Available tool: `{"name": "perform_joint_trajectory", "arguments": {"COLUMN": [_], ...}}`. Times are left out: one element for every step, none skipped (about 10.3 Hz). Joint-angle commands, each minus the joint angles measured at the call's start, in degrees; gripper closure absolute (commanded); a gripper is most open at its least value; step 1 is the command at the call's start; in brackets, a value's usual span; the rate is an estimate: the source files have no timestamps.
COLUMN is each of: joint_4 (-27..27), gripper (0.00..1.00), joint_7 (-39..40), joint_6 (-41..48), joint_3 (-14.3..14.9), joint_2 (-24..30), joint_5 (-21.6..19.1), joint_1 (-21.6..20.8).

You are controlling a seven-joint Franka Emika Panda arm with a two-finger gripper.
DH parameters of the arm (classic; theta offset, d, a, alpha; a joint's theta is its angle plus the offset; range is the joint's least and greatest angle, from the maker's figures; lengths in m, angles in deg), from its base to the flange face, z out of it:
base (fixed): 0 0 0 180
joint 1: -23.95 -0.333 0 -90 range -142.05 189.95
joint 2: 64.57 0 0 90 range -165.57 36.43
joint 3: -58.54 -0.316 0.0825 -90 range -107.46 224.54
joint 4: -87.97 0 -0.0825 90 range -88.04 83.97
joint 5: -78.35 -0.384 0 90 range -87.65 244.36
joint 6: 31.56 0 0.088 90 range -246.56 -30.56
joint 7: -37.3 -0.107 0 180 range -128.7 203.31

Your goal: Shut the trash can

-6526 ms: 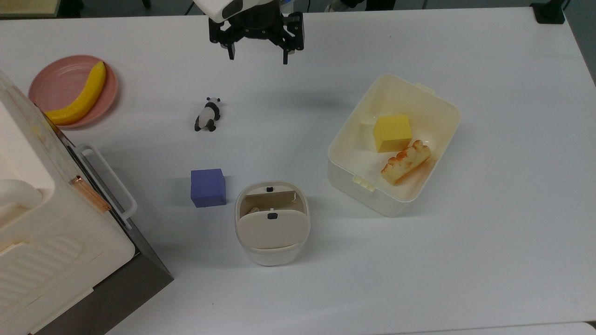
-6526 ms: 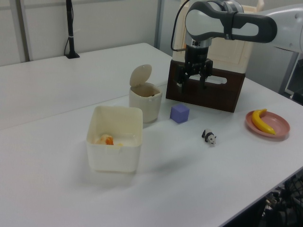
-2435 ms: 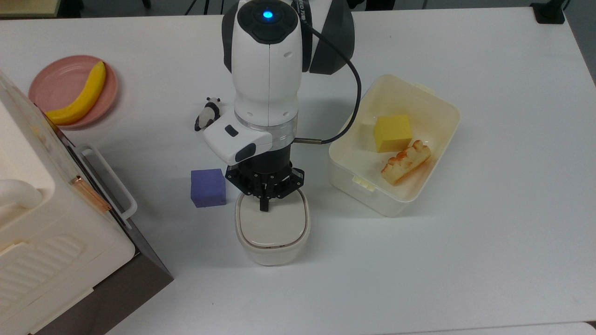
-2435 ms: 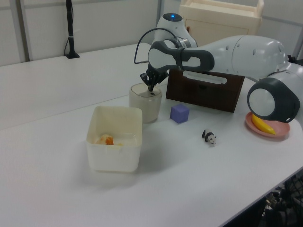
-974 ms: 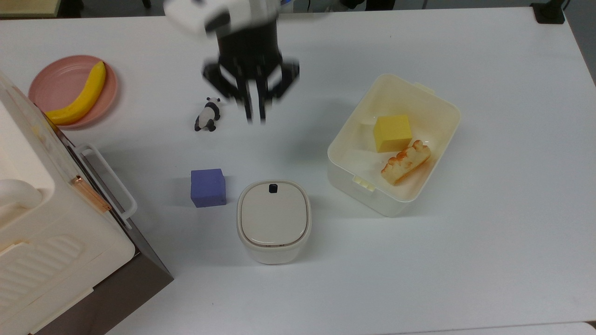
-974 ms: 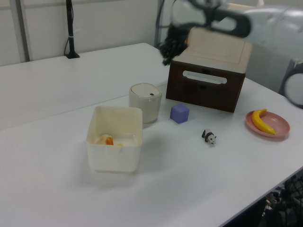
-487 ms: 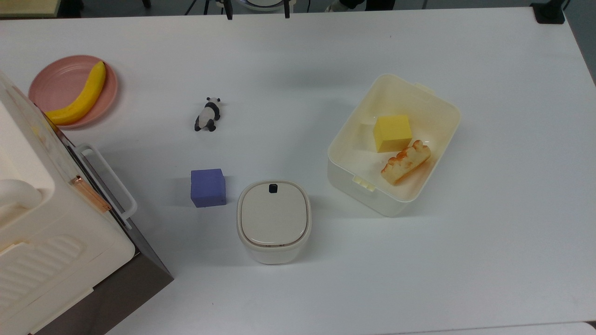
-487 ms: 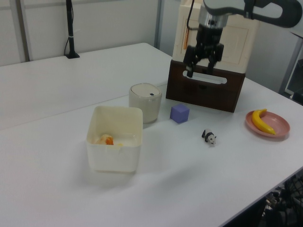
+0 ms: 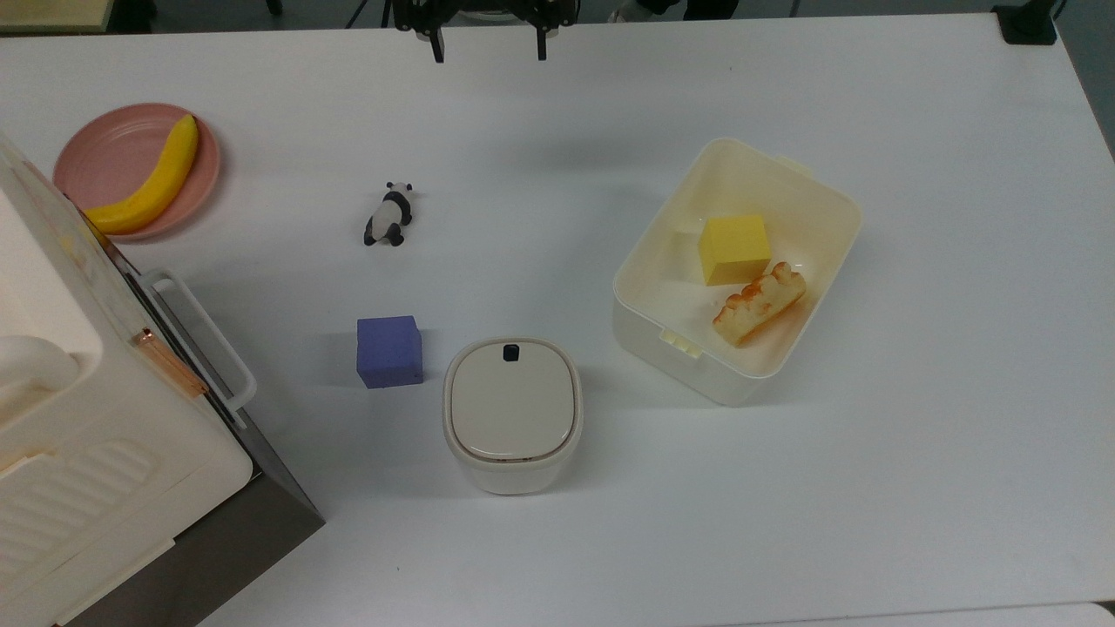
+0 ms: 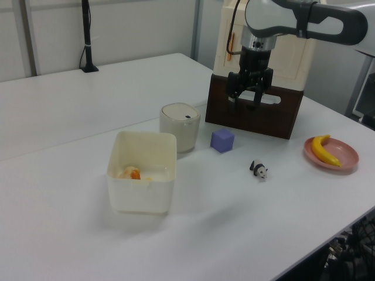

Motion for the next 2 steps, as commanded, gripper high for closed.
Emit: {"name": "perform_joint_trajectory", "arguments": {"joint_4": [-2.1, -1.7], "gripper": [0.00, 0.00], "joint_7": [0.6, -0.2], "joint_6": [-0.3, -0.2], "joint_3": [0.3, 0.2], "joint_2": [0.7, -0.1], "joint_5": [1.0, 1.0], "joint_1": [-0.5, -0.6]}}
